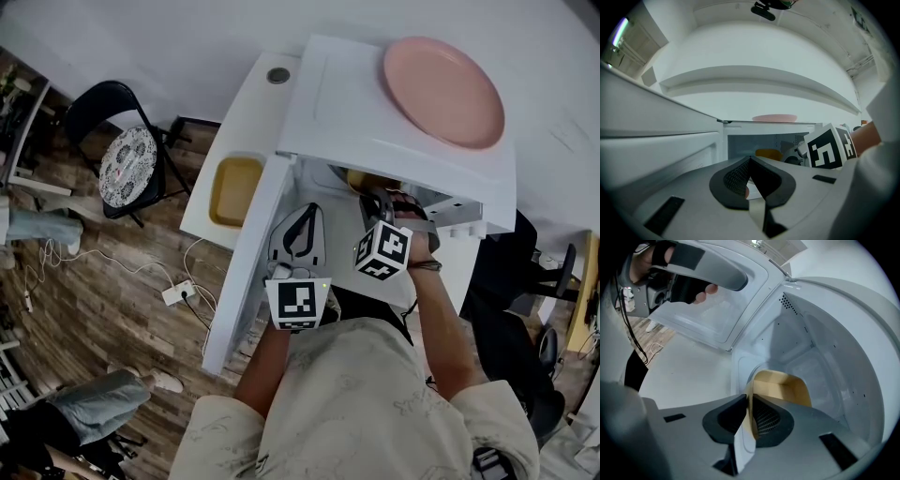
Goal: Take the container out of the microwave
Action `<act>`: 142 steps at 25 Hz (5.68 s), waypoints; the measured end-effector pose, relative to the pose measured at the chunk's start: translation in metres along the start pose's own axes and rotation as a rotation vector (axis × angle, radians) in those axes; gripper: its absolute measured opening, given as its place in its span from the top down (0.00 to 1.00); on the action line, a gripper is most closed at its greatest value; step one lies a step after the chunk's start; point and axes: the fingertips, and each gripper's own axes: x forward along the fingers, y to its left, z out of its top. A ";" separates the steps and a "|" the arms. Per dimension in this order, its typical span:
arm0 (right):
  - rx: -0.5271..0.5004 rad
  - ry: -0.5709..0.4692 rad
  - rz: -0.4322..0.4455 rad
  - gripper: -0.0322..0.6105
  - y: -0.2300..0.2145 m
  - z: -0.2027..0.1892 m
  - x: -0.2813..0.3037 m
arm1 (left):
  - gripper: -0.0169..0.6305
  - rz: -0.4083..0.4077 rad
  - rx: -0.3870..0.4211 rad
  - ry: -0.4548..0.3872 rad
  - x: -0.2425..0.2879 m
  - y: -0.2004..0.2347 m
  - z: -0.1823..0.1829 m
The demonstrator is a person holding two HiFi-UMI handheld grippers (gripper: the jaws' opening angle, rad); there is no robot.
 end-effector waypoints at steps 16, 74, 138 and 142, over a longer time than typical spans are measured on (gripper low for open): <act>-0.011 -0.006 -0.011 0.87 0.013 0.004 -0.019 | 0.96 -0.002 0.009 -0.027 -0.018 -0.002 0.007; -0.038 -0.014 0.065 0.87 0.086 0.000 -0.078 | 0.96 -0.002 0.011 -0.030 -0.069 -0.026 0.000; -0.211 -0.210 0.178 0.87 0.071 -0.005 -0.192 | 0.96 0.246 0.074 -0.077 -0.116 -0.057 0.051; -0.231 -0.210 0.175 0.87 0.069 -0.005 -0.195 | 0.96 0.258 0.083 -0.104 -0.118 -0.056 0.059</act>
